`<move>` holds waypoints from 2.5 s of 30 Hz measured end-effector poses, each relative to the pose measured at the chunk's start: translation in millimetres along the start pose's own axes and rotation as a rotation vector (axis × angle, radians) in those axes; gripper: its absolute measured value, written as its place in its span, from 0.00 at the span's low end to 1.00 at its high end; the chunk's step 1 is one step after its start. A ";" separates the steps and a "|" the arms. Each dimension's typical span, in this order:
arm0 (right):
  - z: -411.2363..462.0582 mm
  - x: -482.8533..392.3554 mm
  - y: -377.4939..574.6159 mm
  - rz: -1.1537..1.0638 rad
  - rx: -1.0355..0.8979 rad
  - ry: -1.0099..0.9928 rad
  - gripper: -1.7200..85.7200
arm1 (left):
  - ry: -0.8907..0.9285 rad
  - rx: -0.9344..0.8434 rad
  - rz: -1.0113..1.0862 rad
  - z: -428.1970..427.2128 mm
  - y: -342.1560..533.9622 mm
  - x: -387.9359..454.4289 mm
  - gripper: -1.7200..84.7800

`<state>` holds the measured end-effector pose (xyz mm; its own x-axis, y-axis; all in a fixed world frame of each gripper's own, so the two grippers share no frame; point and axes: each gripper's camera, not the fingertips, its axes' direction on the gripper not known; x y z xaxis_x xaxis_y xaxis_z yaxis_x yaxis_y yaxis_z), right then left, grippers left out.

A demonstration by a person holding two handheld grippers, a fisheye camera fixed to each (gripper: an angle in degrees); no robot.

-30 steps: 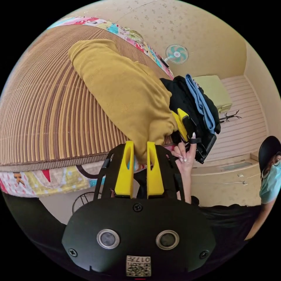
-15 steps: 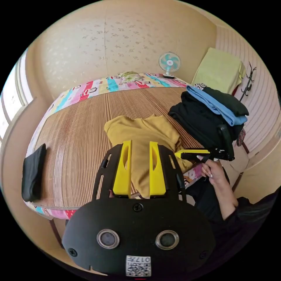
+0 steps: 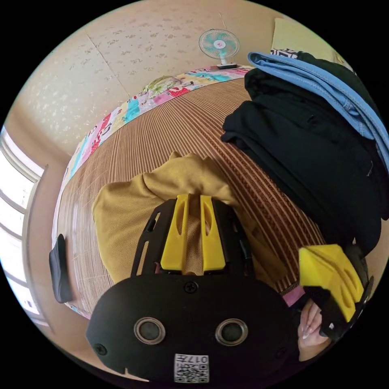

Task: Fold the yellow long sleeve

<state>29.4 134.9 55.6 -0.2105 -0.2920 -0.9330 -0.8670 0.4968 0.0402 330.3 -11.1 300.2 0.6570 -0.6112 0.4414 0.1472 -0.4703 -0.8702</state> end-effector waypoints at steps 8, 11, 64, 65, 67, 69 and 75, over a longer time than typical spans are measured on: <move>43.3 -9.4 4.9 0.052 -0.102 -0.038 0.02 | 0.023 0.029 -0.044 6.6 9.6 7.5 0.08; 52.5 -15.7 5.9 0.052 -0.105 0.003 0.02 | 0.018 0.045 -0.048 7.9 12.4 9.3 0.08; -4.2 168.7 102.6 1.161 -0.139 -0.780 0.29 | 1.169 -0.008 -0.510 -145.8 192.4 -275.1 0.09; 11.1 173.6 108.1 1.191 -0.111 -0.900 0.30 | 1.162 -0.007 -0.444 -163.3 195.9 -267.2 0.09; 39.1 176.4 106.1 1.176 -0.095 -1.097 0.29 | 1.142 0.009 -0.341 -194.1 205.1 -254.9 0.09; 52.9 176.6 99.4 1.119 -0.088 -1.207 0.27 | 1.097 0.089 -0.282 -228.8 220.9 -251.4 0.09; -0.8 173.0 5.7 0.714 0.219 -1.447 0.22 | 0.983 0.472 -0.192 -335.7 274.1 -283.8 0.13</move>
<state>-12.3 86.6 -105.3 0.1673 0.9418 -0.2917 -0.6806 0.3244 0.6569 -64.0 -180.2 9.9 -0.2498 -0.8918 0.3773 0.5882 -0.4493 -0.6724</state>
